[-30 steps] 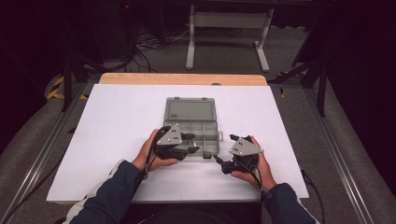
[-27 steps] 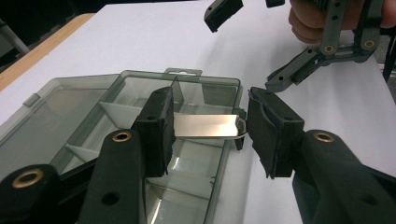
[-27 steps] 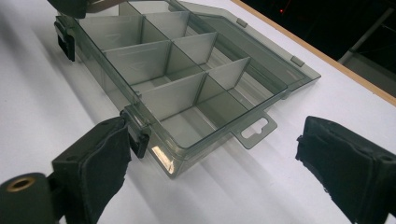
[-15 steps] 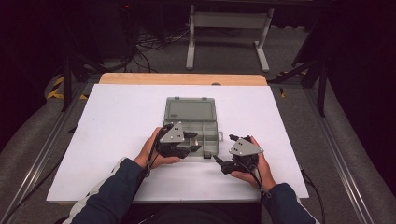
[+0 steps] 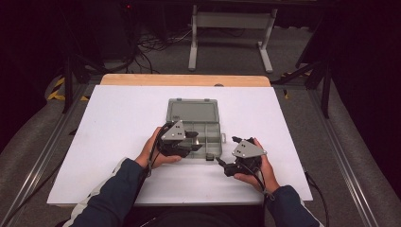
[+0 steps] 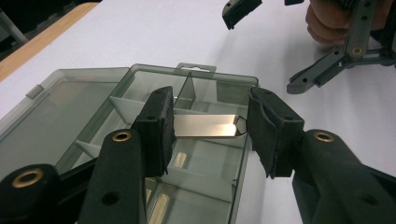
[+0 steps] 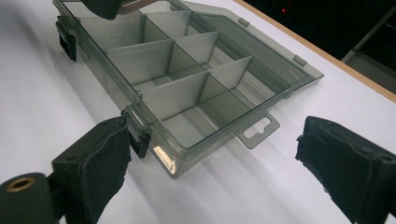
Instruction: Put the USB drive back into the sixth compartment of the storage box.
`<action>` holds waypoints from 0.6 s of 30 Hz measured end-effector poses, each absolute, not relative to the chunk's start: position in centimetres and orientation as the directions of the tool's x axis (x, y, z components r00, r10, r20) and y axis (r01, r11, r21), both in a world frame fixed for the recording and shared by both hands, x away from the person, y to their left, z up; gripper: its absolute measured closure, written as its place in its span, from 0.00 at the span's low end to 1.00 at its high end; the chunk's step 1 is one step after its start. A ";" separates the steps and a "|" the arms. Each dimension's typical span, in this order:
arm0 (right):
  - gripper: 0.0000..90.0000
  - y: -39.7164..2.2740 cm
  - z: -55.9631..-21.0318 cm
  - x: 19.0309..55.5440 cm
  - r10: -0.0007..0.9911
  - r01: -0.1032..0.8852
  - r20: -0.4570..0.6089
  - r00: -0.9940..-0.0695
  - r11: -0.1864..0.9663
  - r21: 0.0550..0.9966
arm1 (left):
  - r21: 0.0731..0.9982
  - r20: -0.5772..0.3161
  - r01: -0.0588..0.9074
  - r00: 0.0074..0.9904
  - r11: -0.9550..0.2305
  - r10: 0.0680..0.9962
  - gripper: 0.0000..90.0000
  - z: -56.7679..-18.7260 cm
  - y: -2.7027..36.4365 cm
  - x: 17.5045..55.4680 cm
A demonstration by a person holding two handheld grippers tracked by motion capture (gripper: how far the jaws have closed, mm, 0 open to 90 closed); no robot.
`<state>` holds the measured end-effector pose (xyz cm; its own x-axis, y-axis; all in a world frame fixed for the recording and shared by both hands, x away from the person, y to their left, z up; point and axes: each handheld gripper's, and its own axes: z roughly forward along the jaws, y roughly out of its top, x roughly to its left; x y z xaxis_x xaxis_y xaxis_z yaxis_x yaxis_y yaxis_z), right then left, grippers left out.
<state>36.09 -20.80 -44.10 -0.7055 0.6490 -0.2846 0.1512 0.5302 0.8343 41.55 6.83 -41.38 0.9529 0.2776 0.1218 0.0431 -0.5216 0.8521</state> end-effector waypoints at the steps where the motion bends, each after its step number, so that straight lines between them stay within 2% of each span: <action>1: 0.10 -20.8 -44.1 36.1 0.648 0.151 -0.284 -0.706 0.531 0.834 | 0.851 0.121 0.045 0.953 -0.523 0.278 0.59 -41.4 6.9 41.6; 18: 0.10 -20.9 -44.1 36.0 0.646 0.146 -0.294 -0.704 0.537 0.831 | 0.824 0.112 0.072 0.952 -0.562 0.286 0.59 -42.1 8.4 41.8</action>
